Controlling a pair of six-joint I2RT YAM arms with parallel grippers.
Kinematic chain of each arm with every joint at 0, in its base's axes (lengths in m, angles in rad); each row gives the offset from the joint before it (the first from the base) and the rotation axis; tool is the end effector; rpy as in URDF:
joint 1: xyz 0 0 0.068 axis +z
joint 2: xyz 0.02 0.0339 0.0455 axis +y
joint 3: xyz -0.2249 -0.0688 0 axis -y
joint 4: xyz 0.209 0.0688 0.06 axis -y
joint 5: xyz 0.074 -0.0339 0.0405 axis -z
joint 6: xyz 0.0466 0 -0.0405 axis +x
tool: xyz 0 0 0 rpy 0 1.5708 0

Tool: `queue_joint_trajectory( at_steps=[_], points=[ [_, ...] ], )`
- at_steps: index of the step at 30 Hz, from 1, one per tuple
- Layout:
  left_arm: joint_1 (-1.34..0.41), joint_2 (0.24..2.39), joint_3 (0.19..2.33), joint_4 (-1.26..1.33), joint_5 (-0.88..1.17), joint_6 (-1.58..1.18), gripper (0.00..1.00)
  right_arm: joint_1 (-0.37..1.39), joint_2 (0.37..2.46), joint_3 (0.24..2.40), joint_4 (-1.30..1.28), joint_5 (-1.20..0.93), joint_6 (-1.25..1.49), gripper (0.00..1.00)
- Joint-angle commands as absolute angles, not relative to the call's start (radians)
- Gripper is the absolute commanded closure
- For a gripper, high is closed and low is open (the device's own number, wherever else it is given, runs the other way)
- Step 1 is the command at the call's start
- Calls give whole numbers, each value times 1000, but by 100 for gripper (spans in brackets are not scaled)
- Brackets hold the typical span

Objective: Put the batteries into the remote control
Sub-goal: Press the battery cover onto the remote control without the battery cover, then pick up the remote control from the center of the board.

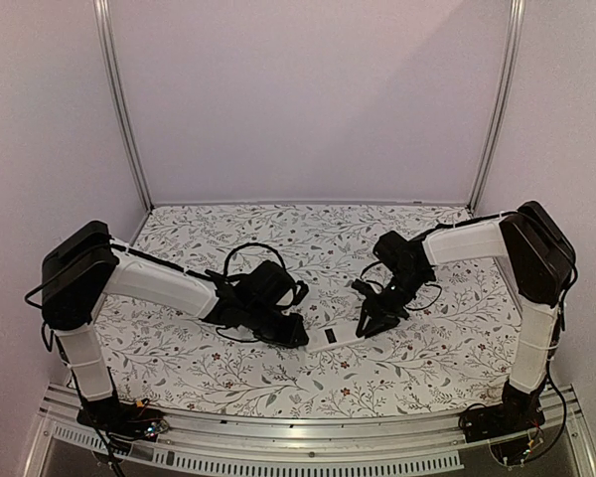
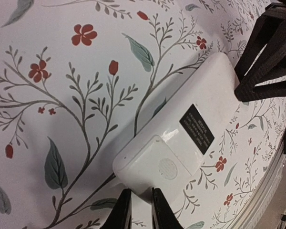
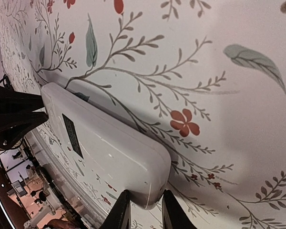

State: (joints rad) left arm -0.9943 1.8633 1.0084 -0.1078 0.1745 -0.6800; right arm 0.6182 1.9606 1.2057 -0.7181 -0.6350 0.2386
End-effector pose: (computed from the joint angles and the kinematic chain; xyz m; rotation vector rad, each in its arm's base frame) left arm 0.1762 -0.2859 0.1121 0.5048 2.7036 -0.8018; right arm 0.2364 0.2020 0.1110 0.5778 -2.7666 -0.9022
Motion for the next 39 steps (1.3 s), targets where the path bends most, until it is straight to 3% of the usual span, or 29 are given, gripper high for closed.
queue_joint_trajectory(
  at_steps=[1,5,11,18,27,39],
  points=[
    [-1001,1867,960,35,229,-643,82,580,1942,1161,-659,-658,232,76],
    [-987,1823,964,-46,206,-604,74,554,1904,1153,-670,-620,236,68],
    [-961,1758,968,-96,196,-543,48,555,1897,1145,-678,-613,237,55],
    [-977,1781,1129,-315,189,-238,28,536,1829,1134,-680,-606,240,42],
    [-1020,2017,1502,-654,158,17,24,429,1645,1043,-599,-653,293,32],
    [-1075,2284,1805,-843,73,112,17,366,1531,954,-551,-671,328,32]
  ],
)
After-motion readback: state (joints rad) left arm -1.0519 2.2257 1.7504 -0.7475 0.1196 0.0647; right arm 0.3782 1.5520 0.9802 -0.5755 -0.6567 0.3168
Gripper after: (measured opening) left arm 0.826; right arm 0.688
